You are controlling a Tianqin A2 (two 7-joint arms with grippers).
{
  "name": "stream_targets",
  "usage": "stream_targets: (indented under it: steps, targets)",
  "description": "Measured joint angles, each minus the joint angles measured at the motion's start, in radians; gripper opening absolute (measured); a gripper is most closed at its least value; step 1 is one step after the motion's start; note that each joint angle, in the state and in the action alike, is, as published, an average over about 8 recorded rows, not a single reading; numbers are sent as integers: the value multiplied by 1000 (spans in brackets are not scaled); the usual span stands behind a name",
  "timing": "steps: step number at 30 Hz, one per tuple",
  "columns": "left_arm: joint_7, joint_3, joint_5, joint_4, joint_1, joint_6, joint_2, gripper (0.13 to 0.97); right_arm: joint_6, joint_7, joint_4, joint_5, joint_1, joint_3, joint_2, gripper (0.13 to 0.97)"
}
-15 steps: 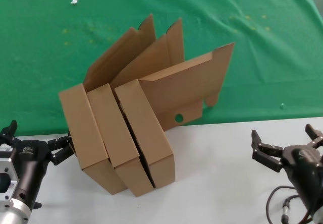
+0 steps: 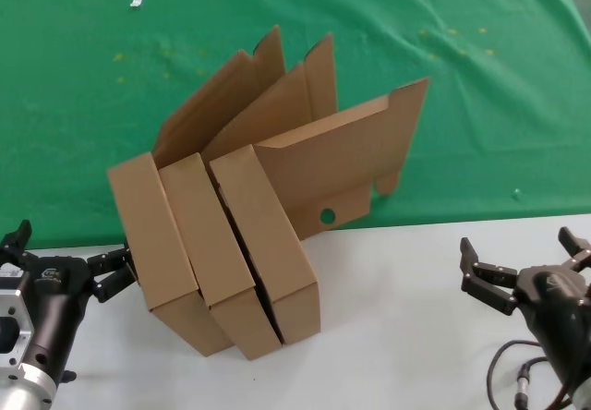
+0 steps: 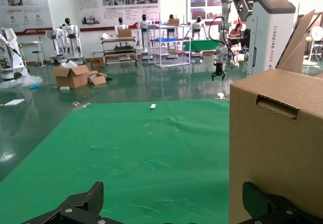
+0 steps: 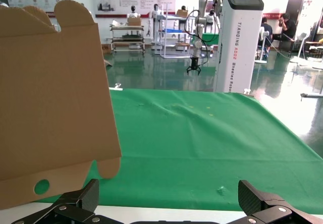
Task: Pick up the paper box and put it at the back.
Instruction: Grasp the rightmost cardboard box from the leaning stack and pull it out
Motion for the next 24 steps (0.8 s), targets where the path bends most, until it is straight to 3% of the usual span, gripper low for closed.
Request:
stream_targets:
  steps: [11, 20, 24]
  targets:
    - [0, 0, 0, 0, 0, 0, 0, 956, 0, 0, 0, 0, 0, 0, 0, 966]
    - [0, 0, 0, 0, 0, 0, 0, 886, 0, 0, 0, 0, 0, 0, 0, 966]
    - [0, 0, 0, 0, 0, 0, 0, 818, 0, 0, 0, 0, 0, 0, 0, 966]
